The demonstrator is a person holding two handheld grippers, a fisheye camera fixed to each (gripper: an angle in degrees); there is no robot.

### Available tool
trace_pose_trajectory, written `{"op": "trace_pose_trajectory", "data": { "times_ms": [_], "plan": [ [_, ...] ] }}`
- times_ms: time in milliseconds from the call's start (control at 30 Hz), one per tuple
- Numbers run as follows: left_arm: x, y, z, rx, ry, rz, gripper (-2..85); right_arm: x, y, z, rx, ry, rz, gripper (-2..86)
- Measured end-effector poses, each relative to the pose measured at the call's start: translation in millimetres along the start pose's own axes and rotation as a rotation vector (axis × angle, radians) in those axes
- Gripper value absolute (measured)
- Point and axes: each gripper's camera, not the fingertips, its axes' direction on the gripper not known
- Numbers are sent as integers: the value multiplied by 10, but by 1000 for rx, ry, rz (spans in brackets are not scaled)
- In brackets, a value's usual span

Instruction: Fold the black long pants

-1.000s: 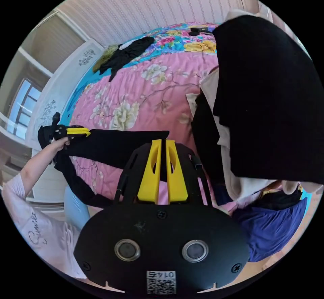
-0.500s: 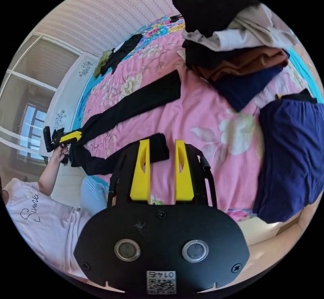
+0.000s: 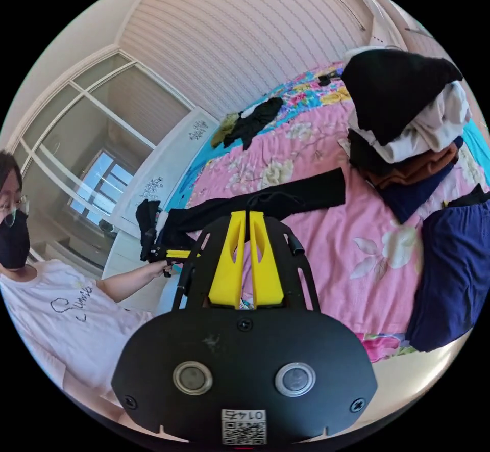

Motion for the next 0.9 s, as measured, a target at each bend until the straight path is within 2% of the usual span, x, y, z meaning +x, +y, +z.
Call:
{"op": "trace_pose_trajectory", "data": {
  "times_ms": [100,200,267,400,600,767,833,900],
  "plan": [
    [-27,154,-57,51,28,-23,19,337,466,-97,-75,70,155,6],
    [-124,280,93,-1,70,-82,34,798,910,189,-236,136,370,8],
    [-148,348,114,-22,89,-96,43,912,1037,266,-256,181,469,9],
    [-137,487,2,-15,34,-53,50,663,896,271,-144,252,333,22],
    [-254,542,146,-57,8,-66,50,644,515,758,-296,401,198,81],
    [-366,700,260,-132,-8,-61,37,713,459,820,-378,382,206,34],
    [-382,844,163,-82,39,-49,0,634,446,705,-368,360,152,11],
    [-375,970,187,-78,11,-17,-6,617,464,668,-361,352,140,5]
  ]
}}
